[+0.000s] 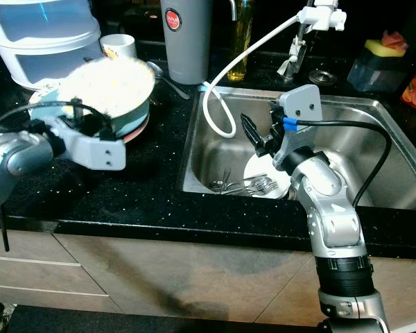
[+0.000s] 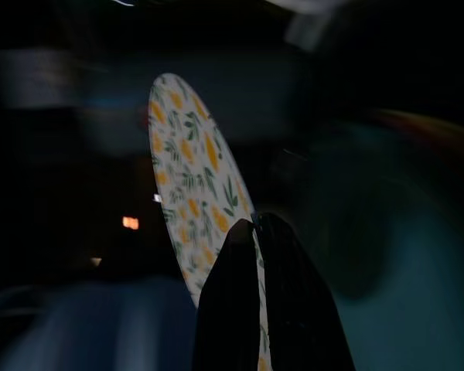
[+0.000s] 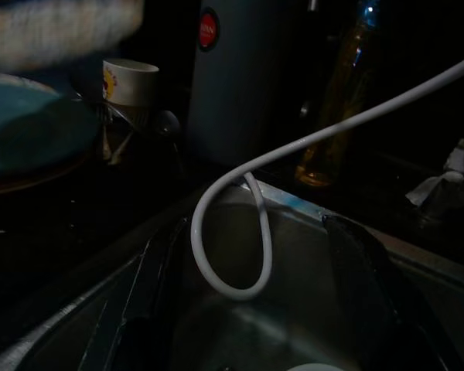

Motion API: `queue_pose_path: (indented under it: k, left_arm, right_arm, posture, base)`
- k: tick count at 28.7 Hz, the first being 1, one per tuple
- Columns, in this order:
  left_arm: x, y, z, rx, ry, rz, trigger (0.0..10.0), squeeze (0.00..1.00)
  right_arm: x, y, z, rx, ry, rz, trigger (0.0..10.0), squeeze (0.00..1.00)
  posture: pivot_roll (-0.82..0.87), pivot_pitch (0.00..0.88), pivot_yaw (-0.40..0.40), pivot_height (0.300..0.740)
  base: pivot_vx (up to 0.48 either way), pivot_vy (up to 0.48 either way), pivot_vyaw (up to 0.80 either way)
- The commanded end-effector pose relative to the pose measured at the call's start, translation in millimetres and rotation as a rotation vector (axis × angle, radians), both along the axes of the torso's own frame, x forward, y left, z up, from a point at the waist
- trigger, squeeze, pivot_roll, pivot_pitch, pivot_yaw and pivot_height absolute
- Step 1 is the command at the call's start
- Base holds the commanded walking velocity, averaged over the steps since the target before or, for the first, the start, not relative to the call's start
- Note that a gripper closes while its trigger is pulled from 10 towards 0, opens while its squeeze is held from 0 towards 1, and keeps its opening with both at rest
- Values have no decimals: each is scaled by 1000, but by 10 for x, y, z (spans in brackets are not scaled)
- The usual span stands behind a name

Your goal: Kitchen organization

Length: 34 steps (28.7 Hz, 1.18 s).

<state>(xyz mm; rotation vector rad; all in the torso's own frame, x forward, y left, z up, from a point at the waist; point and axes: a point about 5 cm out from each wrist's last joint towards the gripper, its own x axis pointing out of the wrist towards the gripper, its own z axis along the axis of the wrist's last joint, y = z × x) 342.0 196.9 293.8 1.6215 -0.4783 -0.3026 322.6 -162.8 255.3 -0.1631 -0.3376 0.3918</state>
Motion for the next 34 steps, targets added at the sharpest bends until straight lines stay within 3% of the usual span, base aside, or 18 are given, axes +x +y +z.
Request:
queue_pose_path:
  k: [1,2,5,8,10,11,12,13,14,15,17,18,20,25,27,30,31,34]
  left_arm:
    - [-48,-83,160,-56,-78,-66,10000,0]
    - [-81,-135,259,-89,-111,-93,10000,0]
    - [-116,-215,278,-98,-99,-143,10000,0]
    - [-187,-413,207,-204,23,-283,10000,0]
    - [-257,-580,138,-205,102,-385,10000,0]
    - [-336,-696,53,-205,233,-459,10000,0]
    - [-353,-716,34,-207,265,-474,10000,0]
    - [-389,-763,-15,-159,321,-511,10000,0]
    - [-389,-763,-15,-159,321,-511,10000,0]
    - [-385,-796,-26,-116,341,-529,10000,0]
    - [-385,-796,-26,-116,341,-529,10000,0]
    - [-363,-821,-22,-72,353,-541,10000,0]
    - [-358,-826,-22,-55,362,-548,10000,0]
    - [-142,-983,53,-4,356,-567,10000,0]
    - [-79,-1182,20,-81,374,-606,10000,0]
    - [-28,-1438,-180,-167,483,-645,10000,0]
    - [-28,-1438,-180,-167,483,-645,10000,0]
    - [-39,-1626,-393,-213,624,-687,10000,0]
  right_arm:
    - [-2,-23,-19,13,7,-6,10000,0]
    - [-3,-21,-21,14,8,-6,10000,0]
    - [-3,-21,-23,14,8,-6,10000,0]
    - [-2,-34,-15,12,5,-12,10000,0]
    - [5,-85,6,10,0,-36,10000,0]
    - [20,-182,33,6,-6,-91,10000,0]
    - [23,-205,39,6,-7,-104,10000,0]
    - [36,-336,61,-7,-10,-173,10000,0]
    - [36,-336,61,-7,-10,-173,10000,0]
    - [52,-474,73,-58,-10,-264,10000,0]
    - [52,-474,73,-58,-10,-264,10000,0]
    - [65,-583,74,-97,0,-339,10000,0]
    - [68,-615,72,-100,6,-359,10000,0]
    - [20,-899,-10,-73,67,-505,10000,0]
    - [-22,-945,-38,-49,80,-524,10000,0]
    - [-59,-1017,-75,-28,95,-578,10000,0]
    - [-59,-1017,-75,-28,95,-578,10000,0]
    - [-88,-1057,-87,-13,97,-613,10000,0]
  posture:
    - [108,73,-41,740]
    - [107,73,-39,740]
    - [107,74,-40,740]
    - [101,73,-42,740]
    - [97,74,-43,740]
    - [97,74,-43,740]
    - [97,74,-43,740]
    - [97,74,-43,740]
    - [97,74,-43,740]
    - [79,79,-32,740]
    - [79,79,-32,740]
    - [74,78,-25,740]
    - [74,78,-25,740]
    - [52,75,9,740]
    - [44,72,21,740]
    - [21,71,35,740]
    - [21,71,35,740]
    - [9,69,42,740]
  base:
    - [0,0,0]
    - [0,0,0]
    - [0,0,0]
    - [0,0,0]
    - [0,0,0]
    - [0,0,0]
    - [0,0,0]
    - [0,0,0]
    - [0,0,0]
    - [0,0,0]
    - [0,0,0]
    - [0,0,0]
    - [0,0,0]
    - [0,0,0]
    - [0,0,0]
    - [0,0,0]
    - [0,0,0]
    - [0,0,0]
